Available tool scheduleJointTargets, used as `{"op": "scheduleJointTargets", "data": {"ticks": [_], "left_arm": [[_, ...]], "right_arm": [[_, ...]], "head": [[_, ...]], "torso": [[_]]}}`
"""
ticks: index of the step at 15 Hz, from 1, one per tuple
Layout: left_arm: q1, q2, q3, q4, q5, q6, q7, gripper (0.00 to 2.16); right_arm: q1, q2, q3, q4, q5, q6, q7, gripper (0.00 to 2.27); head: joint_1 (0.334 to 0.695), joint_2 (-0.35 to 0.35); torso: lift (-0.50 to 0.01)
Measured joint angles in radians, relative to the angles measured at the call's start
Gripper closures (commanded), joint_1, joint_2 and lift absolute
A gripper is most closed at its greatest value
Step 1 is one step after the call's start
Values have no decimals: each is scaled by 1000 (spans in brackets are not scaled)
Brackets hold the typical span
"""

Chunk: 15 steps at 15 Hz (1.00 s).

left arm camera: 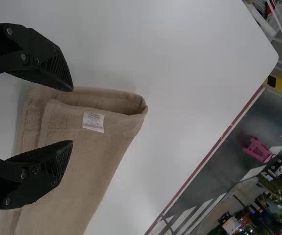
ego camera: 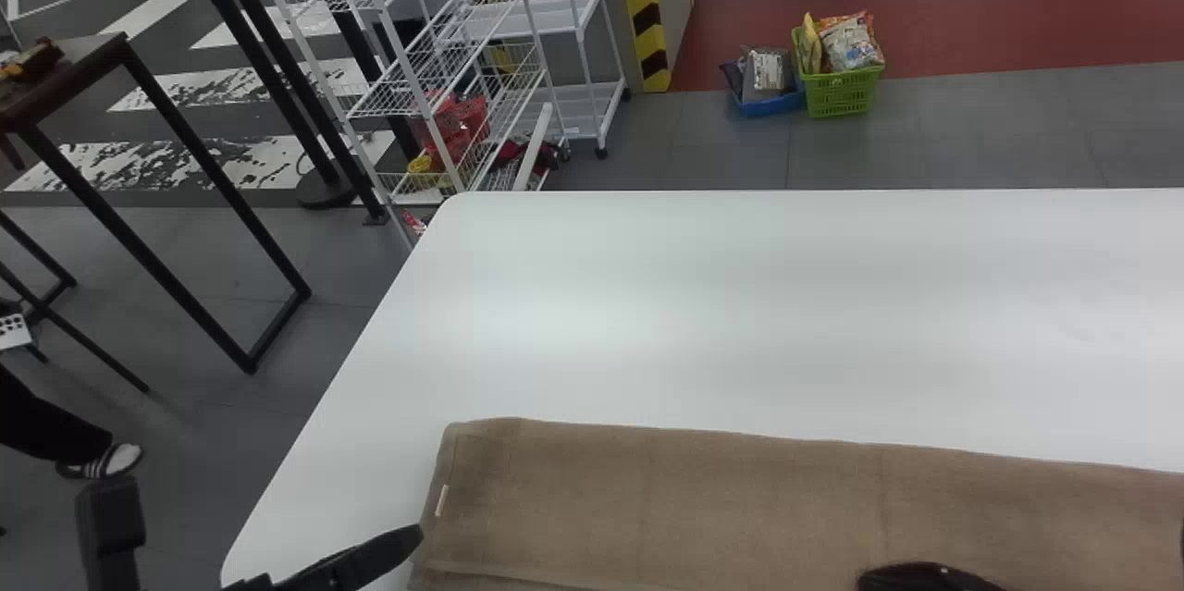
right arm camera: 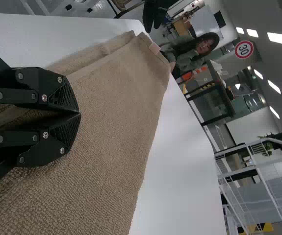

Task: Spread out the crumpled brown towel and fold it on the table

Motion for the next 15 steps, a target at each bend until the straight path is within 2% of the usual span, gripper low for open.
{"op": "scheduleJointTargets", "data": {"ticks": [3,4,5,6,7,8,9,10,11,12,15], "left_arm": [[20,0,-34,-14,1,0,-3,603],[24,0,-47,-19,0,0,-2,886],[27,0,-58,-21,-2,0,-1,1028],[30,0,-66,-24,-6,0,-1,1028],[32,0,-70,-26,-8,0,-1,1278],[34,0,-71,-28,-9,0,0,1426],[35,0,-71,-31,-10,-1,5,1423],[36,0,-71,-33,-13,-1,17,1207],[36,0,-70,-36,-14,-1,30,481],[36,0,-66,-40,-15,-7,37,340],[36,0,-53,-46,-19,-71,57,316]], "right_arm": [[-1,0,-1,4,-4,1,0,974],[-1,0,-1,6,-5,1,0,974],[-1,0,-1,6,-6,1,0,974],[-1,0,-1,6,-6,1,0,974],[-1,0,-2,6,-7,1,0,974],[-1,0,-3,6,-9,1,0,974],[-1,0,-4,7,-11,2,0,974],[-1,0,-5,7,-14,3,0,974],[-1,0,-5,7,-15,4,0,974],[-2,0,-5,7,-15,6,0,974],[-4,0,-6,9,-16,7,4,974]], "head": [[695,350],[695,350],[695,350],[695,350],[695,350],[695,350],[695,350],[695,350],[695,350],[695,350],[695,350]], "torso": [[-127],[-127],[-127],[-127],[-127],[-127],[-127],[-127],[-127],[-127],[-127]]}}
